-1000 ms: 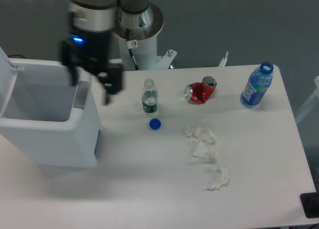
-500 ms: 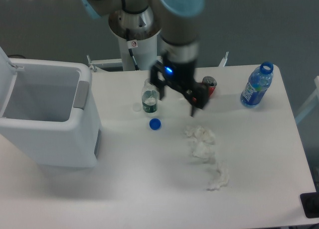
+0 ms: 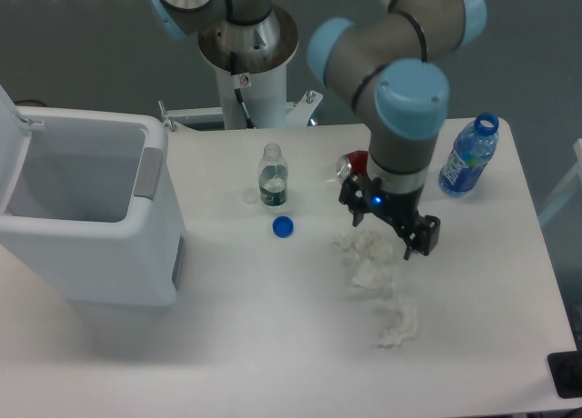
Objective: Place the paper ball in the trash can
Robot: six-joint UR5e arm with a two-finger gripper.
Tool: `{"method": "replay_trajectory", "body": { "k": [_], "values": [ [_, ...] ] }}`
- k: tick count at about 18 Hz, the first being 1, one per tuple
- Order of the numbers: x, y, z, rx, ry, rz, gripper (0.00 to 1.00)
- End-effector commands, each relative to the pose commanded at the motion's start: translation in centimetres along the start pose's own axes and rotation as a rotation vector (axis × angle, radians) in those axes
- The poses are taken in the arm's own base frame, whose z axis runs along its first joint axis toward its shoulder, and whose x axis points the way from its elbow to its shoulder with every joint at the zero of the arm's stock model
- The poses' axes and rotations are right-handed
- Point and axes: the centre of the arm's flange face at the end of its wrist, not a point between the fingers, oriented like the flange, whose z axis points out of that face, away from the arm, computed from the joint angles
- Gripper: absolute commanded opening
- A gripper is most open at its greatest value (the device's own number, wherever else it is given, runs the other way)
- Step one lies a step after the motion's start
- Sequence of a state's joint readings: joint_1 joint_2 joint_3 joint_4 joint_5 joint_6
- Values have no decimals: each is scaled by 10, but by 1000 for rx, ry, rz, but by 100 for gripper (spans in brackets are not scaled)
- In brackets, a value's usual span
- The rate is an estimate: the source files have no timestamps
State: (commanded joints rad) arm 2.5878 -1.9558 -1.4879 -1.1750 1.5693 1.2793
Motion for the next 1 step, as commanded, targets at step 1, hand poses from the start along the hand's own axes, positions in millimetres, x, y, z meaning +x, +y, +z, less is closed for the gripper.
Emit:
{"method": "replay_trajectory", "body": {
  "k": [1],
  "values": [
    [0, 0, 0, 0, 0, -2, 100]
  ]
}}
